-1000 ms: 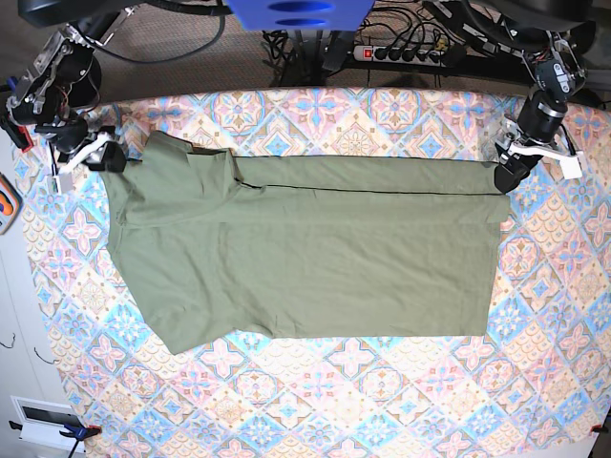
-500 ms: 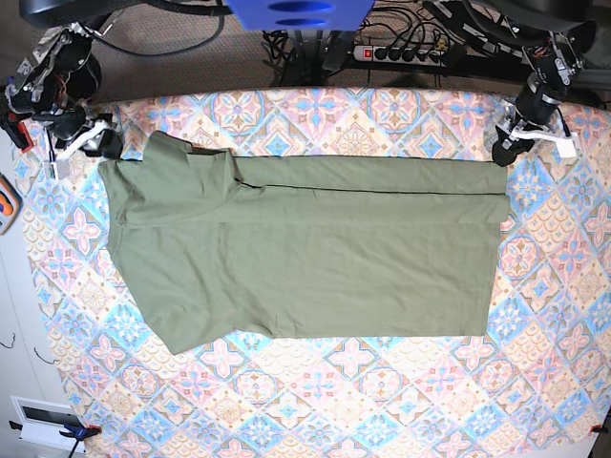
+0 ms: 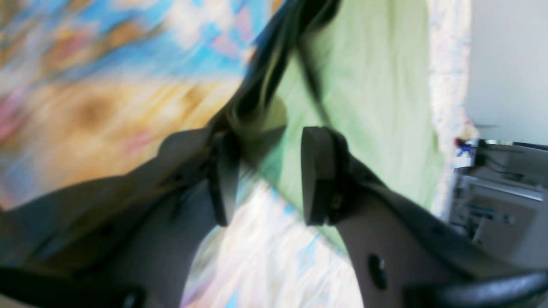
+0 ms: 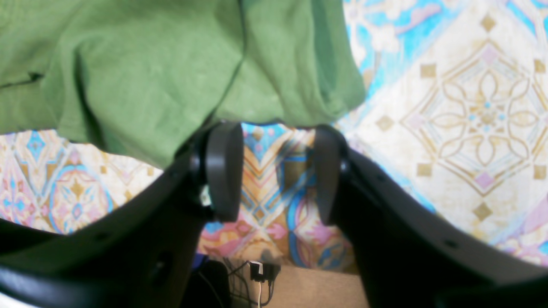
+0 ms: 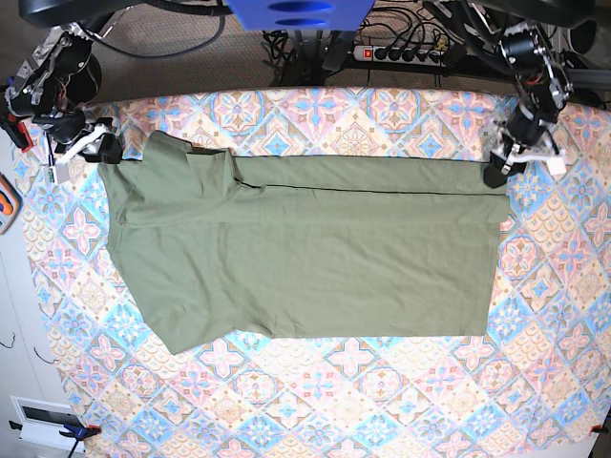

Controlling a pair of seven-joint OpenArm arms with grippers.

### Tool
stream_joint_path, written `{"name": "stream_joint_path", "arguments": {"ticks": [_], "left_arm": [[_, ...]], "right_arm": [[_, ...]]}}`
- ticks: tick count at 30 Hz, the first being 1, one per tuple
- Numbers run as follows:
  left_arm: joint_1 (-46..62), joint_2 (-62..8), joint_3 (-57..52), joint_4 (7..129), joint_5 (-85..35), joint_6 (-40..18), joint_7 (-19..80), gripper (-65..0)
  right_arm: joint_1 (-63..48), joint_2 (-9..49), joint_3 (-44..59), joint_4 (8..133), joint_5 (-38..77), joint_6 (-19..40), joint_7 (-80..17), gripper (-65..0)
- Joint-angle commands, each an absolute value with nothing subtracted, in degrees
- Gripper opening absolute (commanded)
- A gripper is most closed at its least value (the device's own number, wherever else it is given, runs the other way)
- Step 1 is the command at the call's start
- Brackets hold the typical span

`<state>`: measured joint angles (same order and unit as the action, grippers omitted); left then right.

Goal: Layout the t-shirt on the table in an organized manner, then fold the t-shirt properly
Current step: 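Hold the folded edge with both grippers and press it flat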

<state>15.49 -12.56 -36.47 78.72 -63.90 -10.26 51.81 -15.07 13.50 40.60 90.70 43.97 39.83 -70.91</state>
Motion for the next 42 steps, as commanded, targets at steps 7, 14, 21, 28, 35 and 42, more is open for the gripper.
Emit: {"name": "stream_joint_path", "arguments": {"ticks": [7,14,21,28,35,42], "left_arm": [[14.1,-11.6,-33.1,76.9,-63.4,-10.2,52.9,-51.5],[14.5,-11.6,-33.1,76.9,-63.4,-10.0,52.9,-65.0],[15.3,-12.6,-33.3,76.9,-63.4,-10.0,52.9,-65.0],[15.3,-12.6,-33.4,76.9,-63.4,-10.0,52.9,-65.0],[15.4,-12.6,-33.4,76.9,-63.4,-10.0,52.9,-65.0],[18.5,-14.4,-33.4,80.0,-63.6,-10.2,52.9,-65.0]], "right_arm": [[-14.6,14.5,41.2,89.5,44.8,40.0,-69.8,-38.2],[-14.5,14.5,41.2,84.0,44.7,40.0,-67.9,-37.9],[-9.4,14.5,41.2,78.3,44.1,40.0,-67.1,-32.1],[-9.1,14.5,41.2,74.5,44.1,40.0,-67.0,-32.3],[-9.1,14.6,41.2,72.8,44.1,40.0,-66.9,-45.3],[-9.3,14.6,41.2,73.2,44.4,40.0,-65.5,-60.3]]}}
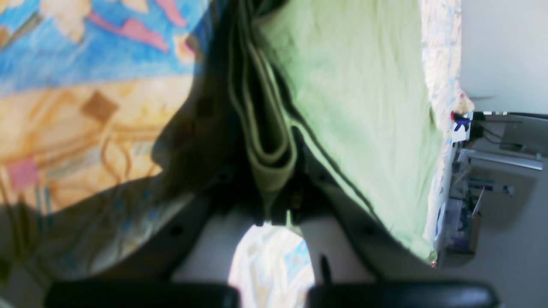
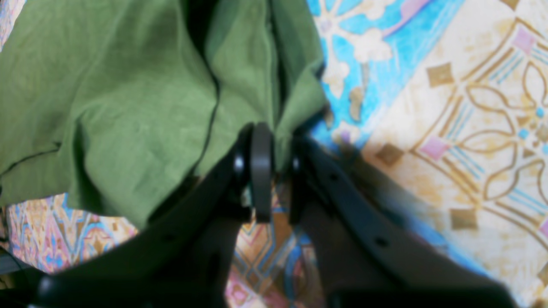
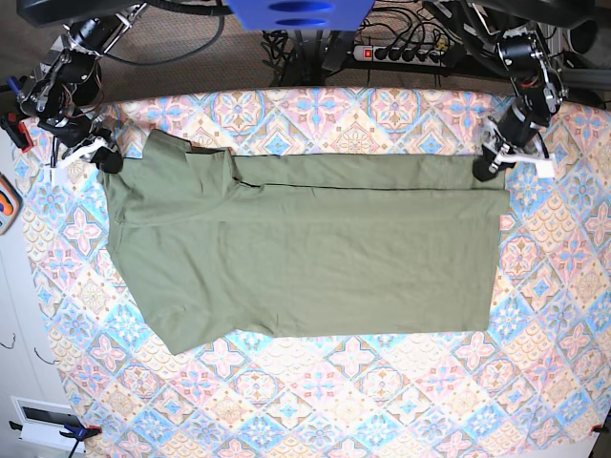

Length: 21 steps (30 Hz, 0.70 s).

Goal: Layout the t-shirt on the table in an organized manner, then fold the t-shirt properly
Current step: 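Hold the folded edge with both grippers and press it flat, then release the shirt and raise both grippers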

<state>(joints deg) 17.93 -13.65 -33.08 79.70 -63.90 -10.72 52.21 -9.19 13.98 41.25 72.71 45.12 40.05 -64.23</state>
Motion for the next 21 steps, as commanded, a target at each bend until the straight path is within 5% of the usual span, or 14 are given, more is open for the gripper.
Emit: {"name": "stream_joint_path", "arguments": {"ticks": [1,21], "left_arm": [[19.2,-14.5,-33.4,81.2,-63.6,-10.2,52.9,-65.0],[26.7,-20.1,-35.4,88.3,-63.7,-10.2,52.9,-65.0]], "right_arm": [[-9.5,14.6,41.3,73.2,44.4,40.0,-65.5,-60.4],[-21.5,14.6,41.3,80.5,49.7,40.0,-65.3,-60.3]]}}
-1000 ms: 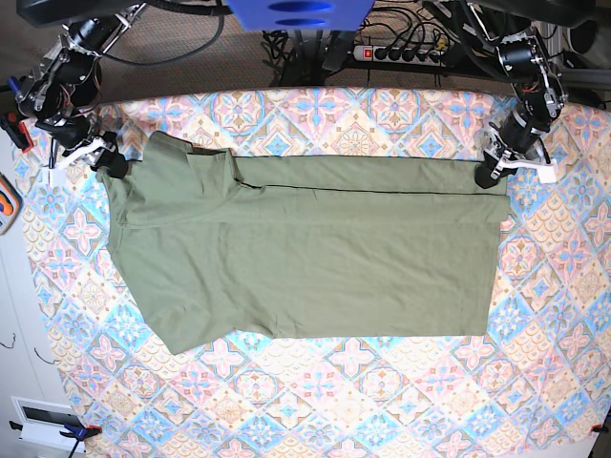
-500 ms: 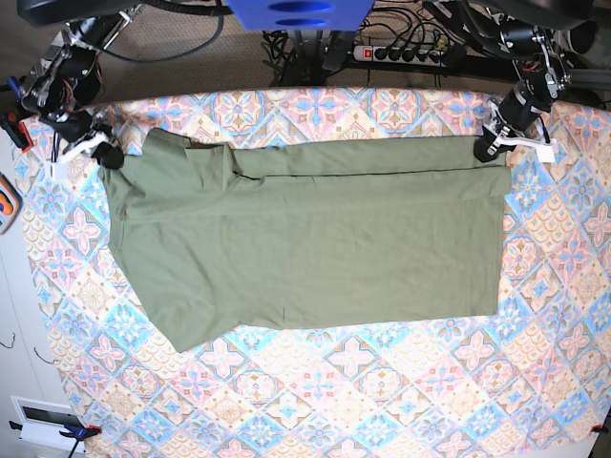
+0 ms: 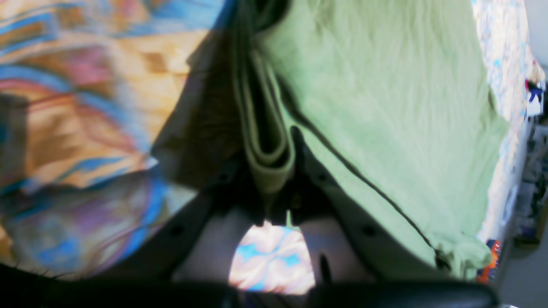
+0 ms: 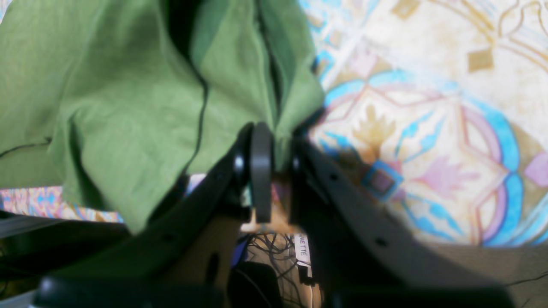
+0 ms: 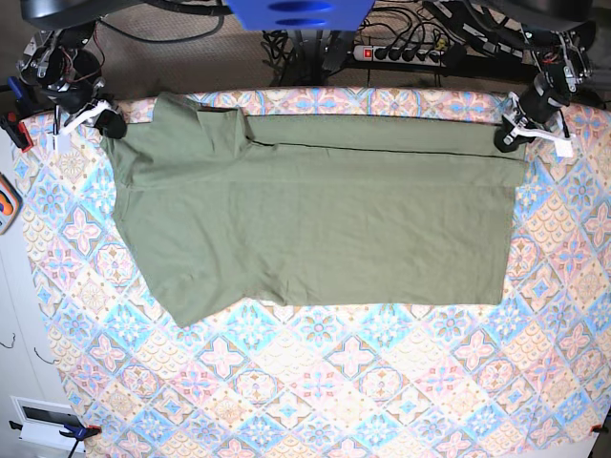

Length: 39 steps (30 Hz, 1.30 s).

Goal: Layout the t-shirt on the table in an organized manner, then fold the t-shirt properly
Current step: 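Release the shirt and raise both grippers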

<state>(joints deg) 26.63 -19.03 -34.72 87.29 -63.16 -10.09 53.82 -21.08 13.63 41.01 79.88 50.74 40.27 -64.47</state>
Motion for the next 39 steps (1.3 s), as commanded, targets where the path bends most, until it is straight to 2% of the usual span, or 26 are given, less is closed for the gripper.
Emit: {"name": "stream_joint_path", "arguments": {"ticks": [1,13,15,18,21,24,39], "left_arm": [[26.8,-20.1,-35.4,88.3,-63.7,-10.2,52.9,-65.0],[29.6,-20.1,-35.3,89.7,-63.4,-10.2,52.8,-65.0],[29.5,-20.1,-35.4,89.7,-63.4,-10.2,52.8,-62.0],[29.5,-20.1,-35.4,89.8,-63.4,-10.2,52.8,-54.6],[29.6,-20.1,-35.4,89.8,-63.4,-10.2,52.8,-48.7],[29.8,-20.1,-35.4,89.8,-63.6,-10.2,52.9,-45.6],[33.5,-20.3,-40.4,97.5,-63.5,-10.2,55.0,-45.1]], "right_arm": [[-21.5,14.6,41.3,80.5,49.7,40.0,-65.3,-60.2],[-22.8,14.6,41.7,82.1,49.6,40.0,-65.1,-60.1],[-23.5,14.6,43.4,83.6,49.6,40.0,-65.2,-59.8],[-24.0,14.6,44.8,85.8,49.5,40.0,-65.4,-54.5],[-24.3,14.5,46.9,86.5,49.5,40.0,-65.4,-46.3],[-24.3,14.5,47.9,86.5,49.5,40.0,-65.4,-41.5],[-24.0,14.6,52.3,86.5,49.5,40.0,-65.4,-40.6]]}}
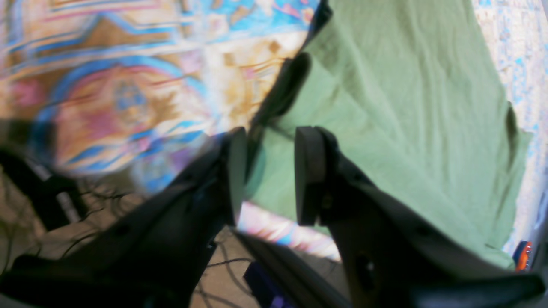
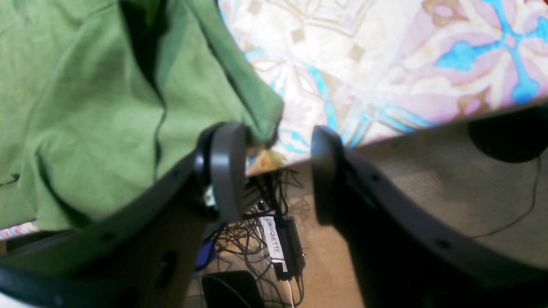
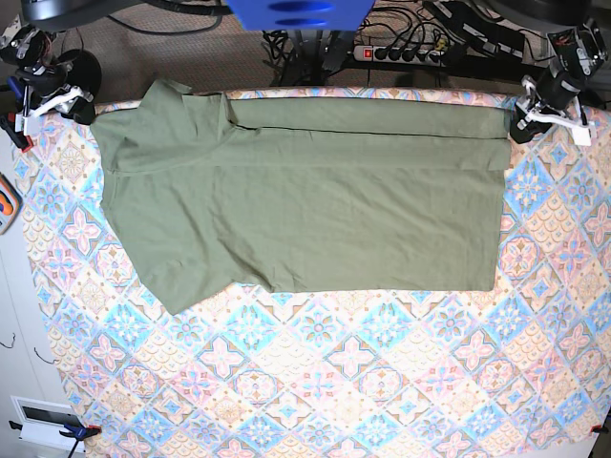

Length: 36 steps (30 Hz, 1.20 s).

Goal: Layout the t-shirt on the table in an organized manner, then fold the t-shirt properly
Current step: 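Release the shirt and raise both grippers, then move both grippers to the shirt's hem edge and grasp it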

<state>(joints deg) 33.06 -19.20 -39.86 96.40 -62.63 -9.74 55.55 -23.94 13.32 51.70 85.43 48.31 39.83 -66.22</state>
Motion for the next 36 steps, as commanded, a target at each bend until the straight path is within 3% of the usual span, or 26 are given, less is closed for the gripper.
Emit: {"name": "stream_joint_path", "arguments": {"ticks": [1,12,22,31,36], "left_arm": [[33.5,-20.7,-40.5,98.1,-63.5,-10.2,55.0,-45.1],[29.1,-20.9,-46.5,98.7,-63.5,-10.1,55.2,-45.1],[18.1,-25.9,-40.5,98.5,-62.7,-9.9,55.3,-45.1],[2.1,-25.5,-26.3,97.5,-39.9,-10.0,54.9,-45.1],[-7.7,-22.9,-21.8,85.9,-31.4,-10.0,54.8,-45.1]], "right_arm": [[-24.0,14.6,52.3,86.5,49.5,40.0,-65.2,-40.6],[-22.3,14.6,59.2,86.5,49.5,40.0,-65.4,-40.9],[-18.6,15.3,53.1,90.2,49.5,40.0,-65.5,-40.9],[-12.2,15.3,41.9,95.8,41.6,40.0,-65.3,-41.0],[-7.0,15.3,36.2,95.8,33.4,40.0,-65.1,-41.0]]}}
